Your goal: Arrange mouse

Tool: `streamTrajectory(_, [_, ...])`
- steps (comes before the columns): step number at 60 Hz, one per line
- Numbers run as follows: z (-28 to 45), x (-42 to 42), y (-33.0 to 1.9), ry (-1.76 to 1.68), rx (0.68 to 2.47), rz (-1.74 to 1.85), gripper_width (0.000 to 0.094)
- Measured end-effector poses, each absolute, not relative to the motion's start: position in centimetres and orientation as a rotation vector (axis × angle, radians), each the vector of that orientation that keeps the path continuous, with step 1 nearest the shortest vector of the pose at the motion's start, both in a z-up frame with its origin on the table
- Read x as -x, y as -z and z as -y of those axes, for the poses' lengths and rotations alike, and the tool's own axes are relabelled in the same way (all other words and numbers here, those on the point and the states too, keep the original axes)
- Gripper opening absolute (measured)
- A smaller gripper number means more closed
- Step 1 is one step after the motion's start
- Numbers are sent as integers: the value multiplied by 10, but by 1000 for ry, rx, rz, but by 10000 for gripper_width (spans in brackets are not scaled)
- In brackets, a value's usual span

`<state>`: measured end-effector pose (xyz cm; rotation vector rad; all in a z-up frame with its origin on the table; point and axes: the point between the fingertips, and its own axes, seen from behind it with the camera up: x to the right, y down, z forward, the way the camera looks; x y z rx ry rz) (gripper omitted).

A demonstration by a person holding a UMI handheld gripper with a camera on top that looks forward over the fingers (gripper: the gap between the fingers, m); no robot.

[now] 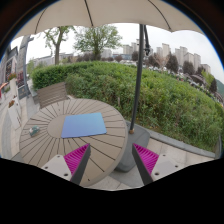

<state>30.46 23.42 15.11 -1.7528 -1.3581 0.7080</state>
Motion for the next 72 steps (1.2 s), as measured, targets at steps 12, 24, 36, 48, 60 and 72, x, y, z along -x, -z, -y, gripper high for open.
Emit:
streamTrajectory(12, [-216, -297, -135, -709, 1751, 1373, 860])
streamTrajectory(24, [-166, -285, -124, -744, 1742, 1415, 859])
streamTrajectory(36, [-92, -282, -122, -757, 1744, 1436, 861])
streamTrajectory(48, [-19, -278, -112, -770, 1754, 1446, 860])
streamTrajectory(60, [66, -265, -102, -787, 1733, 1482, 862])
streamTrajectory(72, [154, -240, -87, -807, 1714, 1520, 865])
